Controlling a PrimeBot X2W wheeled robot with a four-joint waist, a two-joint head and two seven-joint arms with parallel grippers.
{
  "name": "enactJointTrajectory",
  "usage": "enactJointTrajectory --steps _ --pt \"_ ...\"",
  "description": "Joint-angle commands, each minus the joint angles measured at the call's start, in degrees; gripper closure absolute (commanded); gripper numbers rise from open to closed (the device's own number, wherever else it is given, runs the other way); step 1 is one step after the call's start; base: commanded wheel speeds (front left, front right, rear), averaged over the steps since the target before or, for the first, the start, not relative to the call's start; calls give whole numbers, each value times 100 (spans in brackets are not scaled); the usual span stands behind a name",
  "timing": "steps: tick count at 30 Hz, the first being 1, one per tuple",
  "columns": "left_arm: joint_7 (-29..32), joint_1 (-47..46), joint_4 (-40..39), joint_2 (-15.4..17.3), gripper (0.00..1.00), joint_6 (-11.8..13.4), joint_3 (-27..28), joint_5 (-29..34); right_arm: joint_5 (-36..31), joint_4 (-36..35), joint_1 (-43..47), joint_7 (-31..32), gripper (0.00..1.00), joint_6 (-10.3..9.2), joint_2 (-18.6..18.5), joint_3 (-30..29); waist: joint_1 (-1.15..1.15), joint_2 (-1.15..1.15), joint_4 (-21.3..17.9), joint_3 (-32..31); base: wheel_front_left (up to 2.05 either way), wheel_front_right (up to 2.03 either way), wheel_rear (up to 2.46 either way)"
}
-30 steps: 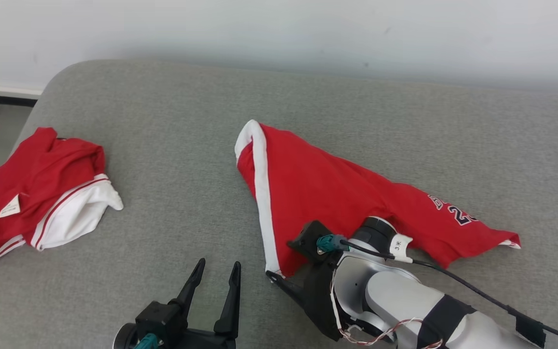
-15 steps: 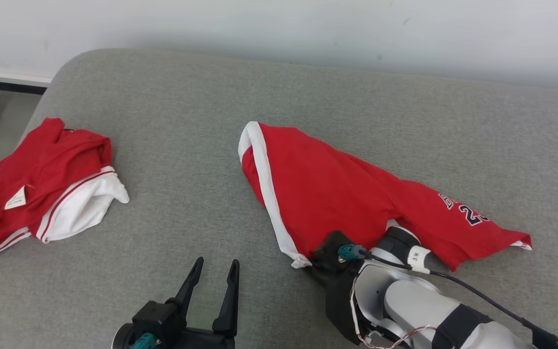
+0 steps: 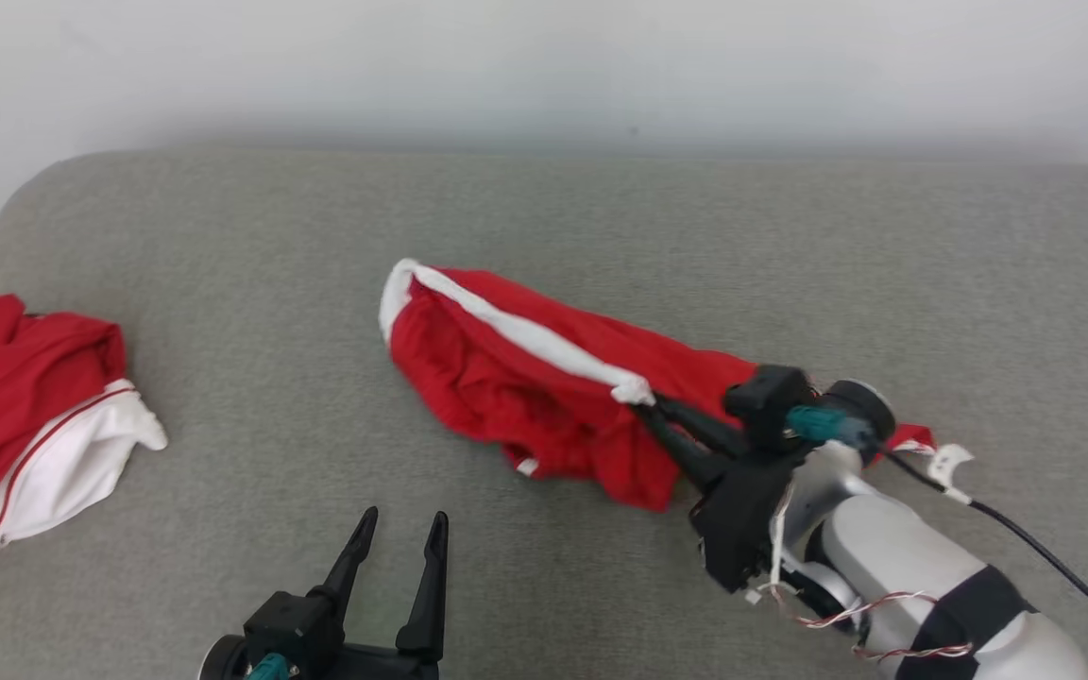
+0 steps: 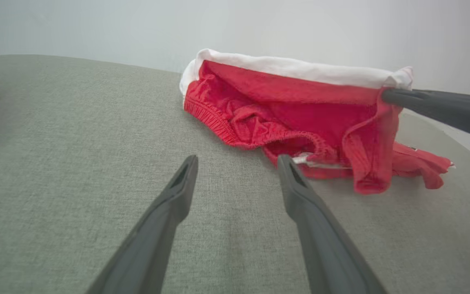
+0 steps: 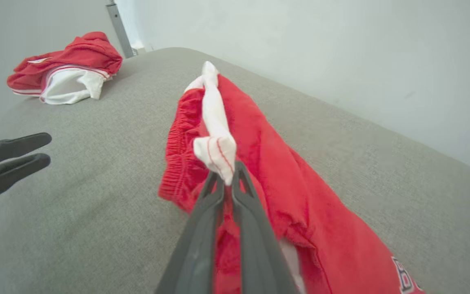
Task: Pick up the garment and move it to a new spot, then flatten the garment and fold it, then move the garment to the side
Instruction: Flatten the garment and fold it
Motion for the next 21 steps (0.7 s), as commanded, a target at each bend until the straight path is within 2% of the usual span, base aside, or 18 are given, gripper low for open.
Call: enactJointTrajectory --steps 1,10,17,21 --pt "-18 15 13 3 0 -20 30 32 -20 -25 109 -46 100 -13 -35 -78 0 0 -249 -125 0 0 0" --pt "-18 -103 25 4 0 -74 111 167 -273 -30 422 -123 100 -13 -394 -1248 0 0 -718 -57 0 0 0" --pt "-18 -241 73 3 0 -113 84 232 -431 178 635 -284 100 -13 -533 -2070 0 0 -836 83 0 0 0" --pt "-18 -350 107 3 0 -122 78 291 -789 385 622 -489 100 -13 -615 -2487 0 0 -882 181 0 0 0"
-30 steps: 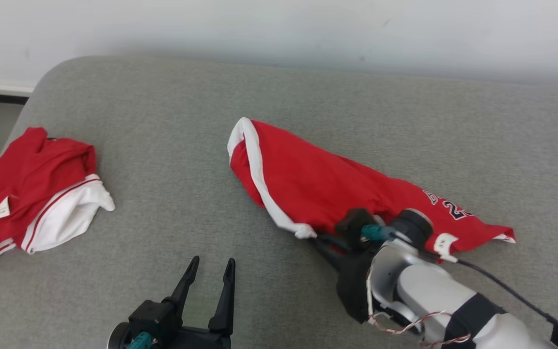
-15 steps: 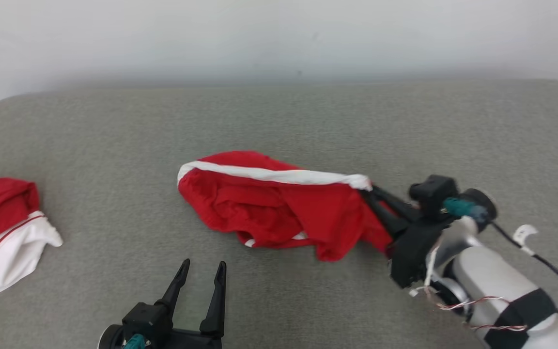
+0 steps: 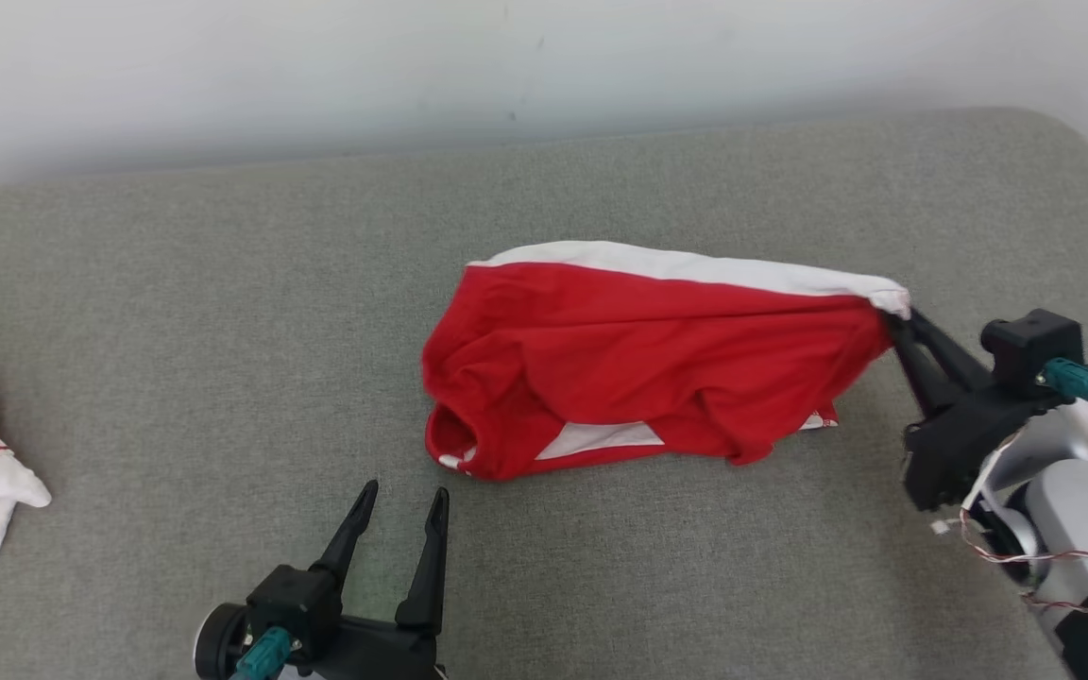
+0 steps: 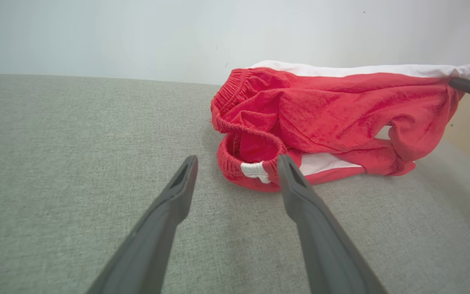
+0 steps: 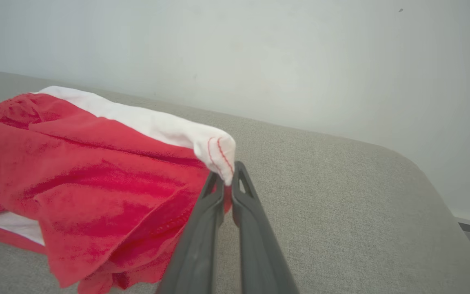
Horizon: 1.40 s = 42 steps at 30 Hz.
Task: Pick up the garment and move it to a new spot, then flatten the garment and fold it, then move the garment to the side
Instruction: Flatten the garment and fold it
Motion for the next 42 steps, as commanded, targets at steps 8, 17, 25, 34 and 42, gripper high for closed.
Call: enactJointTrajectory --steps 8,17,25,34,42 --pt "-18 -208 71 3 0 -26 -31 95 -412 259 16 -423 0 -13 125 -621 0 0 -117 191 0 0 0" --pt "-18 -302 97 3 0 -48 -48 118 -823 483 -34 -841 0 -13 497 -998 0 0 -104 294 0 0 0" --pt "-18 -707 20 1 0 -64 -93 194 -682 473 118 -846 0 -13 723 -895 0 0 -55 461 0 0 0" --pt "7 -2297 1078 5 0 -143 -528 325 -677 464 27 -942 0 -13 917 -787 0 0 -97 733 0 0 0" --pt "1063 -4142 2662 4 0 -148 -1039 -434 -626 532 -106 -1025 0 -13 1097 -601 0 0 -354 938 0 0 0"
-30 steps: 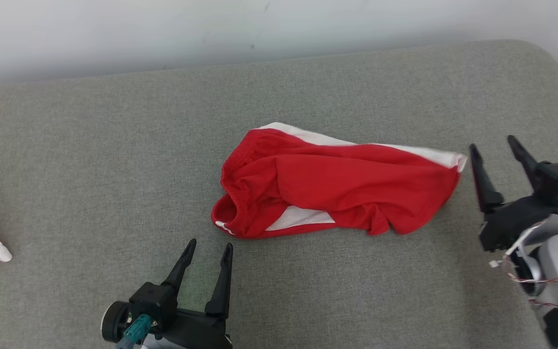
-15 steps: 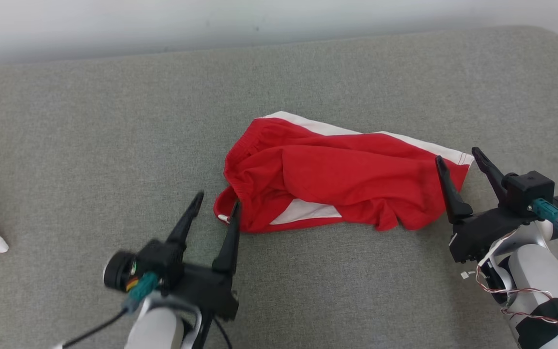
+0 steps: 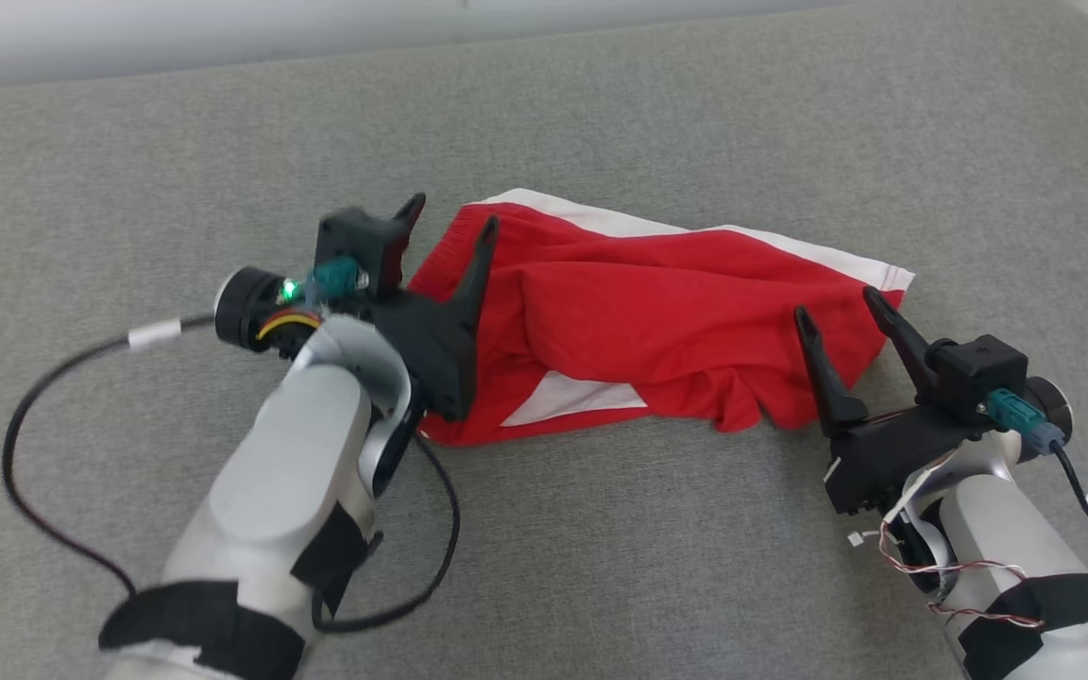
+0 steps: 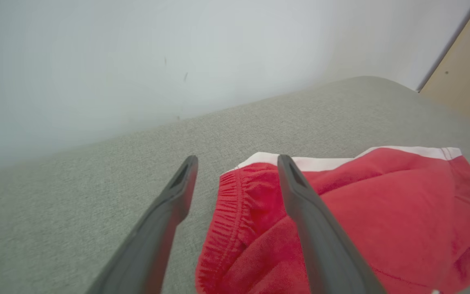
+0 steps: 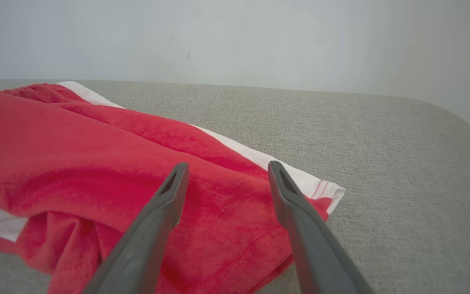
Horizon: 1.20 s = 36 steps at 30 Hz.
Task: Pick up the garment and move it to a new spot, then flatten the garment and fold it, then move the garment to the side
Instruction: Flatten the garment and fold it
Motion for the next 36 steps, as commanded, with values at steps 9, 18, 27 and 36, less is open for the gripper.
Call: enactJointTrajectory --steps 9,18,27,36 --pt "899 -738 763 3 0 107 -448 -865 61 112 -140 -129 0 -13 78 72 -1 -1 -198 108 0 0 0" --pt "1336 -796 1091 5 0 192 -897 -1531 71 249 -177 -172 0 -13 143 129 -1 -1 -192 42 0 0 0" --pt "1123 -948 1300 3 0 379 -1188 -1828 131 259 -235 -204 0 -13 148 216 -1 -1 -247 102 0 0 0" --pt "1147 -1159 1446 4 0 280 -1390 -2169 174 299 -253 -236 0 -13 209 321 -1 -1 -352 164 0 0 0"
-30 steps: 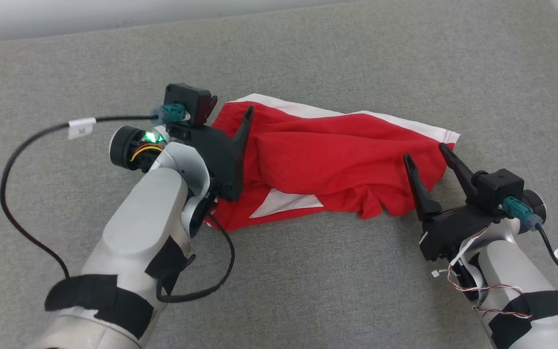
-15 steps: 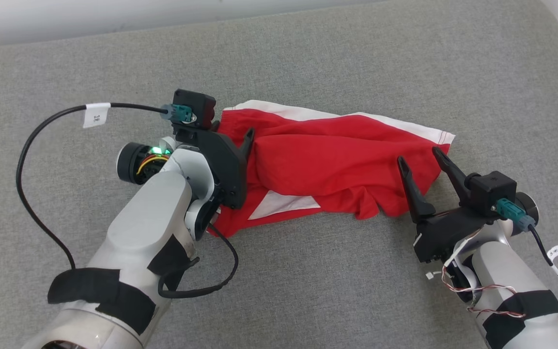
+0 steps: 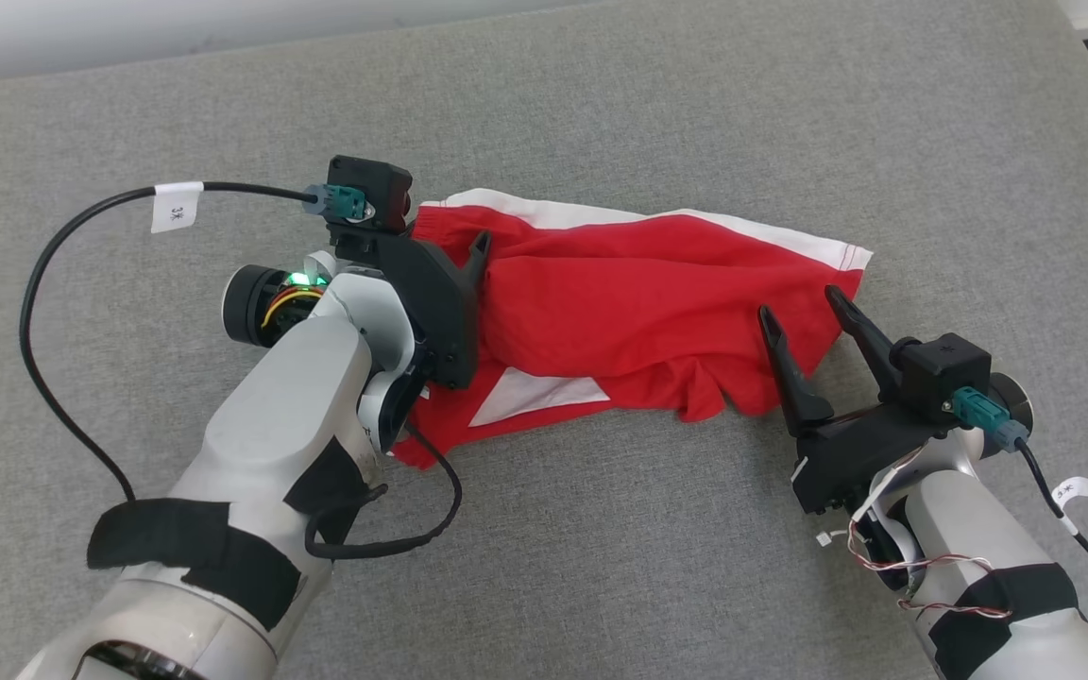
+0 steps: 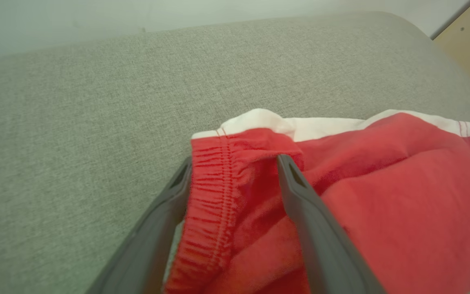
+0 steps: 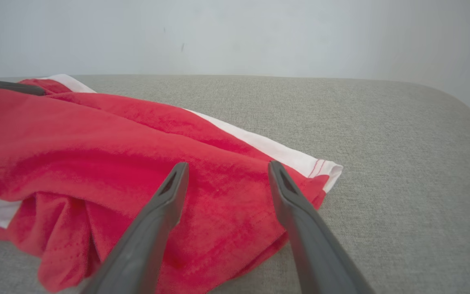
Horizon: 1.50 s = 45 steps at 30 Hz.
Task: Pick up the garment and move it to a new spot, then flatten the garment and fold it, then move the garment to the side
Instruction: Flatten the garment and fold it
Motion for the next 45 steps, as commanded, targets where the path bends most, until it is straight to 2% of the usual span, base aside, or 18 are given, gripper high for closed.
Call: enactJointTrajectory --steps 1,2,3,4,5,10,15,18,21,22,23,28,32,38,44,45 --pt "-12 -94 31 2 0 -28 -57 -69 51 9 -47 -37 0 -13 51 33 0 0 -26 17 0 0 0" --pt "-45 -112 29 2 29 -35 -83 -109 52 16 -59 -44 0 -13 65 45 0 0 -35 23 0 0 0" --pt "-82 -128 20 2 51 -42 -108 -139 58 23 -75 -49 0 -13 75 55 0 0 -39 31 0 0 0" --pt "-159 -144 12 0 83 -22 -137 -141 73 30 -86 -53 0 -13 78 63 0 0 -41 37 0 0 0" --pt "-270 -158 7 1 100 -9 -164 -123 90 42 -95 -52 0 -13 80 70 0 0 -39 44 0 0 0" --pt "-1007 -303 65 8 100 46 -365 137 133 98 -83 -68 0 -13 44 -16 0 0 111 -1 0 0 0" --pt "-1862 -575 58 111 100 -30 -557 486 159 156 -64 -99 0 -13 36 -81 0 0 420 -215 0 0 0" --pt "-2076 -732 -96 204 100 -37 -588 639 150 184 -41 -110 0 -13 61 -91 0 0 545 -327 0 0 0" --pt "-2168 -941 -745 389 100 -68 -472 945 108 217 10 -113 0 -13 95 -110 0 0 725 -479 0 0 0" --pt "-2168 -858 -1520 625 100 -22 -246 1229 88 238 35 -124 0 -13 141 -131 0 0 833 -579 0 0 0" --pt "-2168 -858 -1520 625 100 -22 -246 1229 88 238 35 -124 0 -13 141 -131 0 0 833 -579 0 0 0" --pt "-2166 176 -3001 957 100 -131 103 1689 42 326 202 -141 0 -13 225 -257 0 0 1079 -853 0 0 0" --pt "-2168 1207 -3741 979 100 -243 248 1772 14 384 345 -146 0 -13 242 -378 0 0 1235 -1009 0 0 0" --pt "-2168 2860 -4198 867 100 -313 443 1771 -36 441 478 -152 0 -13 307 -469 0 0 1326 -1117 0 0 0" --pt "-2168 4003 -3779 777 100 -333 473 1811 -68 474 483 -152 0 -13 340 -425 0 0 1325 -1159 0 0 0" --pt "-2169 4114 -3705 755 78 -335 526 1781 -76 478 472 -151 0 -13 350 -410 0 0 1322 -1162 0 0 0"
